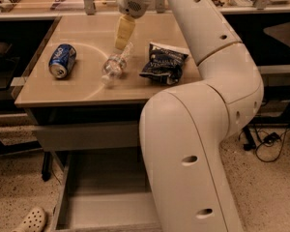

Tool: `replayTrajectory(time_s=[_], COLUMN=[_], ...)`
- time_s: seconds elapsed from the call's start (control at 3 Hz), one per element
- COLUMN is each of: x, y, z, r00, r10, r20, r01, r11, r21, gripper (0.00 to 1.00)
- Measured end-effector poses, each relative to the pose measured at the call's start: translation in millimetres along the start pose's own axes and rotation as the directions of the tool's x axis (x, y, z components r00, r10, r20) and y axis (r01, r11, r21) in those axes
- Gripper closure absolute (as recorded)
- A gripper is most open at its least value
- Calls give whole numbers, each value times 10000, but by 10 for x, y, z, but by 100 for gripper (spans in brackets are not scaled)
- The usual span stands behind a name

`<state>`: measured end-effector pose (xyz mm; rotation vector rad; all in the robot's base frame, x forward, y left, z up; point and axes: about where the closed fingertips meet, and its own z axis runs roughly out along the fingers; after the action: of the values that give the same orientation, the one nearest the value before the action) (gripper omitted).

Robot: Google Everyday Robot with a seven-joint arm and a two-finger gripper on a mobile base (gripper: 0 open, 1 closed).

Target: Place water bottle into middle drawer

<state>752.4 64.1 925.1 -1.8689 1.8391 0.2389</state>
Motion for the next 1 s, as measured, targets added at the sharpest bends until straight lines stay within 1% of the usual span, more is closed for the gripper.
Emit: replayTrajectory(time_s=[0.33, 0.67, 1.0], x=[-22, -58, -60], y=[-13, 30, 65], z=[52, 127, 182], r00=[9989, 9950, 9902], r10=[-226, -682, -978], r20=[416, 727, 994], r01=[225, 693, 1006], r11=[9997, 9975, 9947], r21=[27, -136, -232], gripper=[0, 0, 0])
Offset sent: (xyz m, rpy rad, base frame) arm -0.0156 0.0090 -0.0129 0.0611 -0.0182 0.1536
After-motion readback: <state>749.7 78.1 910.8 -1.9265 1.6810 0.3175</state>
